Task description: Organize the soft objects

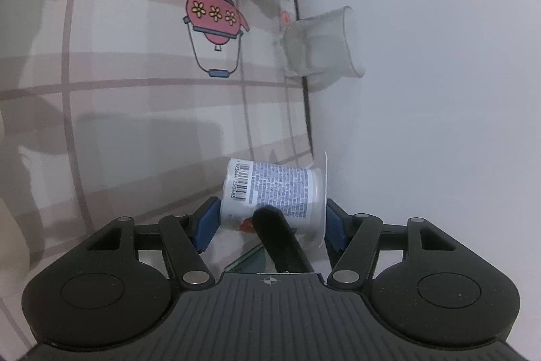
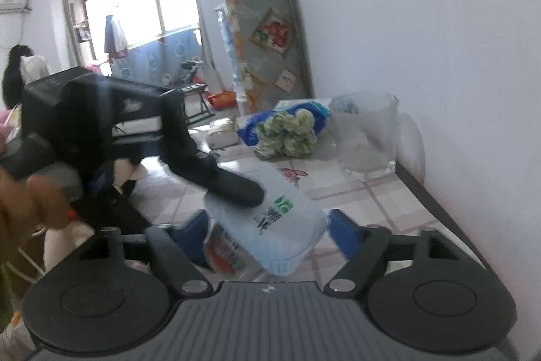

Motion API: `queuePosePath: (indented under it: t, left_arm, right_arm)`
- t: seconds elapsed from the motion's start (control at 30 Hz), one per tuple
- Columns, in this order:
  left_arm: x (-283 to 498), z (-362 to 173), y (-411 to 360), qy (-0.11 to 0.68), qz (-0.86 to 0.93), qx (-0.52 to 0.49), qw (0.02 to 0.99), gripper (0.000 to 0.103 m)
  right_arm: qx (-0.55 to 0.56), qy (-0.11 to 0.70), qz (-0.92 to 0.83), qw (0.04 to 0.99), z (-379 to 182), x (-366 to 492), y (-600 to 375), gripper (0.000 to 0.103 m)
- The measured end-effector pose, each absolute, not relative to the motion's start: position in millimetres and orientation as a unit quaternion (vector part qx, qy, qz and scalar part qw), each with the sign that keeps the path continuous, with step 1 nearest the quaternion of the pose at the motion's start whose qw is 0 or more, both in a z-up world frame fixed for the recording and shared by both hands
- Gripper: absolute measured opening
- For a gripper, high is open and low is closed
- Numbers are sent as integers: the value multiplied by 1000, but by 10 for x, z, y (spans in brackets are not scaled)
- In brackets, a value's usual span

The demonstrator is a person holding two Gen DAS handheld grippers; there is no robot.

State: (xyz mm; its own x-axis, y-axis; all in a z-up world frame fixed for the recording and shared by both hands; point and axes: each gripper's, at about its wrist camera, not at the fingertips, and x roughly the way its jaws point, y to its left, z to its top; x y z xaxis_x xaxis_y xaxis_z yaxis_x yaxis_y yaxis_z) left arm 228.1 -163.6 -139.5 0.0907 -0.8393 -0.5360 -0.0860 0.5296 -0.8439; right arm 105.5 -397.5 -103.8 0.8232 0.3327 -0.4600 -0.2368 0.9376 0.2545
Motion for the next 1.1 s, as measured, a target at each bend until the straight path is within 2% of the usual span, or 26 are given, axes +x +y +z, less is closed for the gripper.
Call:
queuePosePath:
  t: [0.13, 0.23, 0.3, 0.53, 0.73, 1.1]
  left_arm:
    - [2286, -1384, -1665, 606, -299, -373, 636, 65]
    - [2297, -1368, -1702, 606, -298, -358, 644, 72]
    - [2286, -1342, -1700, 604, -296, -346, 655, 81]
    - [2196, -930, -1625, 544, -269, -285, 741, 95]
    - [2044, -694, -1606, 496, -275, -221, 794, 98]
    - [1746, -747, -1848, 474, -272, -88, 833, 100]
  right_arm:
    - [85, 258, 150, 951, -1047, 1053, -3946, 61]
    - [50, 254, 149, 954, -1041, 1024, -3836, 61]
    - [22, 253, 148, 956, -1031, 1019, -3752, 61]
    - [-49, 251, 144, 956, -1008, 997, -3530, 61]
    - [-59, 246, 152, 955, -1013, 950, -3449, 65]
    - [-25, 251, 117, 960, -1055, 655, -3694, 72]
